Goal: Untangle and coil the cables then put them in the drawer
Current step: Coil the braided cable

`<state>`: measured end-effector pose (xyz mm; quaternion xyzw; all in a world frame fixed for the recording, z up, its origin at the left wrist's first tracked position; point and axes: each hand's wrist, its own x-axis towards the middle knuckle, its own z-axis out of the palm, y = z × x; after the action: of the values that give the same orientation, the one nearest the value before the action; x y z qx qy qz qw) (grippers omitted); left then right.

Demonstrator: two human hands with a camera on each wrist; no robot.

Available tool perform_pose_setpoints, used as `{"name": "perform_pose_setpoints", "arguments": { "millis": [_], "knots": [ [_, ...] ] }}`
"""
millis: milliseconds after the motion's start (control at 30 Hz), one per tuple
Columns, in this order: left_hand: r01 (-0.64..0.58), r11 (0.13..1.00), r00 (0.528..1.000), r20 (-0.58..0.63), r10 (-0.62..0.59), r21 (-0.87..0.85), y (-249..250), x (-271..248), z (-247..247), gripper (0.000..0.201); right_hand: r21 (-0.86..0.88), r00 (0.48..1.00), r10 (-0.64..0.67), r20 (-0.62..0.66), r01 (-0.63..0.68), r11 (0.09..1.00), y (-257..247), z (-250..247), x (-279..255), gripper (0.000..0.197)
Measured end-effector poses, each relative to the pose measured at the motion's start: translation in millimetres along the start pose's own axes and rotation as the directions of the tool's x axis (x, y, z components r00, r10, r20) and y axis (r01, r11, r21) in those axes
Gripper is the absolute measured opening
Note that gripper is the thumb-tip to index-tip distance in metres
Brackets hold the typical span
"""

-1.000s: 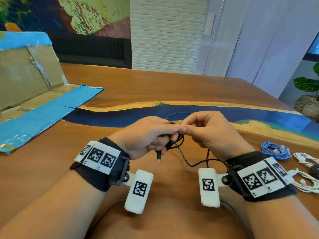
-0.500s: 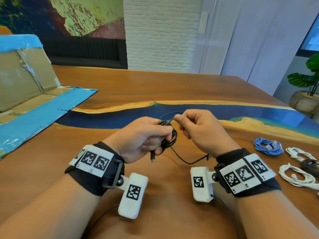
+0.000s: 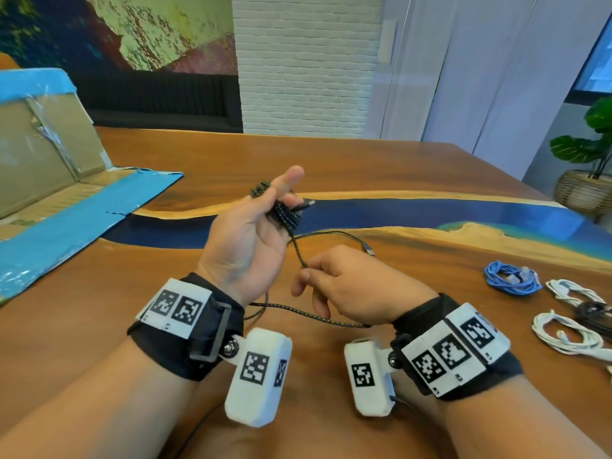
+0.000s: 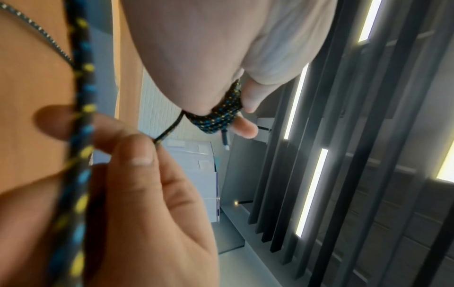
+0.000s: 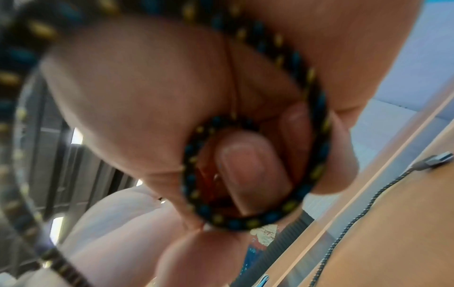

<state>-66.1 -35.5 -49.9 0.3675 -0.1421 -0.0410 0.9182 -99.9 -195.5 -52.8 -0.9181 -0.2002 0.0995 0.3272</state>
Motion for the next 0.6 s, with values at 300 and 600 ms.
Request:
{"name": "perform_pose_setpoints", "arguments": {
  "millis": [300, 600],
  "knots": [
    [0.014, 0.455, 0.999, 0.002, -0.033, 0.890, 6, 6, -16, 0.026, 0.142, 0.936, -0.107, -0.334, 0.163, 0.976, -1, -1, 1, 0.019],
    [-0.032, 0.191, 0.971, 0.076, -0.226, 0.981, 16, -2, -12, 0.033, 0.471, 0.909, -0.036, -0.415, 0.248, 0.846, 15, -16, -2, 0.010]
  ]
}}
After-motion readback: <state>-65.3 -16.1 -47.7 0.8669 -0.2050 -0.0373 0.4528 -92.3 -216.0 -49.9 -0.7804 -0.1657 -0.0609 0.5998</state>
